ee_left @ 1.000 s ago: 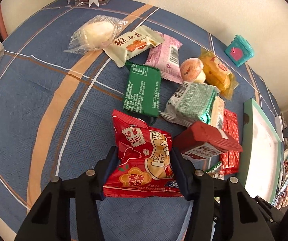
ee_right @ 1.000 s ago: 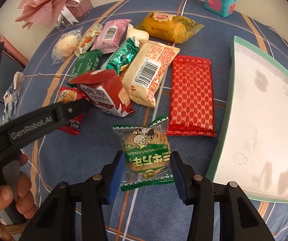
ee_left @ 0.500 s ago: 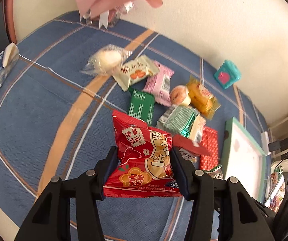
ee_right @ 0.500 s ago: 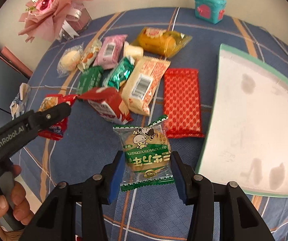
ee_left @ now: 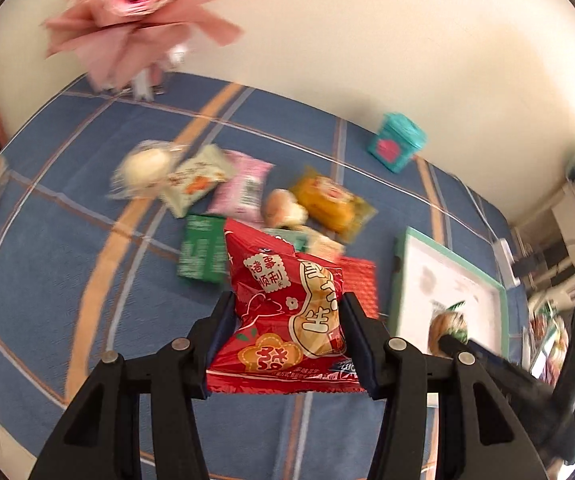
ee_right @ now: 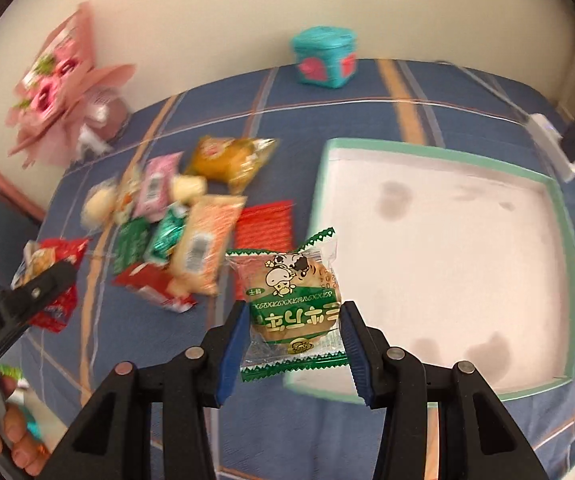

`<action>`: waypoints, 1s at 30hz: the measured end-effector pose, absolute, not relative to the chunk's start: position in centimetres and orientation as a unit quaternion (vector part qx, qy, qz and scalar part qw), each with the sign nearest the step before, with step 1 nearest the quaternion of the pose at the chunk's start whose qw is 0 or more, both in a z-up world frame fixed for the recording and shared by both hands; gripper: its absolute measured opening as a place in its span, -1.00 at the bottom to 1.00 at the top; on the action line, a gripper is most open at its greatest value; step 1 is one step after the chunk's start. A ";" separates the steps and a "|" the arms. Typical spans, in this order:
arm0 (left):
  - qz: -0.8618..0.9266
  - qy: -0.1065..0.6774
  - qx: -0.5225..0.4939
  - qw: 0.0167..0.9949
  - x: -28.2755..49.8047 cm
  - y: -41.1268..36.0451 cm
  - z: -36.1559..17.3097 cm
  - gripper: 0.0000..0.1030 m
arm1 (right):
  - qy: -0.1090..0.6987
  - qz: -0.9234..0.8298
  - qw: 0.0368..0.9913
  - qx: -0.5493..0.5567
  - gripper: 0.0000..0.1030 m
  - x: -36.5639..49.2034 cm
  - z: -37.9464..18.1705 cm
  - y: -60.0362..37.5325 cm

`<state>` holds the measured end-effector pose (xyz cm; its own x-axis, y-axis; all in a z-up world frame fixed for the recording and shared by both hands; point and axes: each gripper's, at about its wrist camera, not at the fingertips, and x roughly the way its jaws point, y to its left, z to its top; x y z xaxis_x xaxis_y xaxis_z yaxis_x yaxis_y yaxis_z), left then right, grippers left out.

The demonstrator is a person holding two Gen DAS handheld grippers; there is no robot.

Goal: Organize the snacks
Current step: 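Carry both snacks over the white tray and open both tools to drop them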

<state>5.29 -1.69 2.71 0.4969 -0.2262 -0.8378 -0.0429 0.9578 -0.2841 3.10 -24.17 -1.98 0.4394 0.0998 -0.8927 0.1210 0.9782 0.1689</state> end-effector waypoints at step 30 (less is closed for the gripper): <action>-0.182 0.525 -0.046 0.830 13.8 -23.4 -3.6 0.05 | 0.503 -0.189 0.825 0.178 -0.04 6.7 -5.6 -41.7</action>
<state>13.80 -23.45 -3.60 0.3830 -0.3501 -0.8548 0.2529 0.9298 -0.2675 6.66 -41.72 -5.57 0.4232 -0.1332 -0.8962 0.4913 0.8648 0.1035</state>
